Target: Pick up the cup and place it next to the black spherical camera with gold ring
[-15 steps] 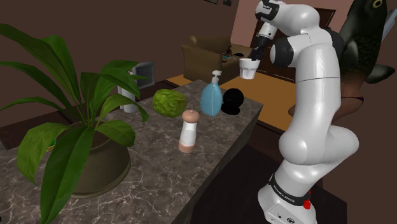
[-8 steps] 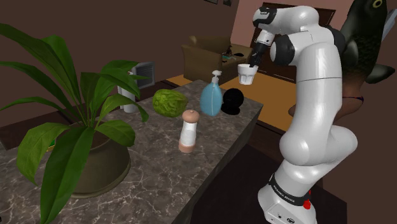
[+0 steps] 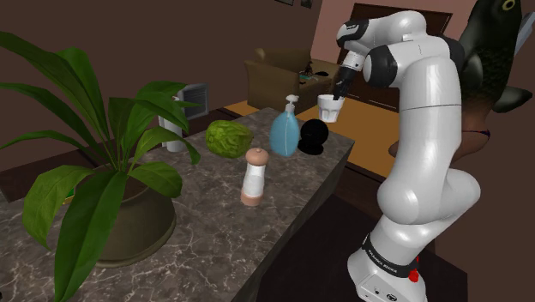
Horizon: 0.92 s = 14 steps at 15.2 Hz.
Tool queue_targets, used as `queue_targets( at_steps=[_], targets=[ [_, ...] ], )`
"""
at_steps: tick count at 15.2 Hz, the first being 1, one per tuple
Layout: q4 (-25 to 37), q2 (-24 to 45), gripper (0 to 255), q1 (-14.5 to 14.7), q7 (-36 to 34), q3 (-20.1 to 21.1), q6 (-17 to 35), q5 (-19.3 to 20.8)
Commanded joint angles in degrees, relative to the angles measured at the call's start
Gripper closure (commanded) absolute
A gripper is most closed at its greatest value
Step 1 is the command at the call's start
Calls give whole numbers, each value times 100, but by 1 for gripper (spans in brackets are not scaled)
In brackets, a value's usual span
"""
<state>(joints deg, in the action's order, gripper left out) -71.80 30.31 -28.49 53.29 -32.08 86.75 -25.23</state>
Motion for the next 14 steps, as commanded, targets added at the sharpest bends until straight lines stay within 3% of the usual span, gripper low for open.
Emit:
queue_targets(
  at_steps=[1,14],
  targets=[
    [-210,-28,255,45,43,-3,178,7],
    [-1037,100,255,167,276,45,1068,-92]
  ],
)
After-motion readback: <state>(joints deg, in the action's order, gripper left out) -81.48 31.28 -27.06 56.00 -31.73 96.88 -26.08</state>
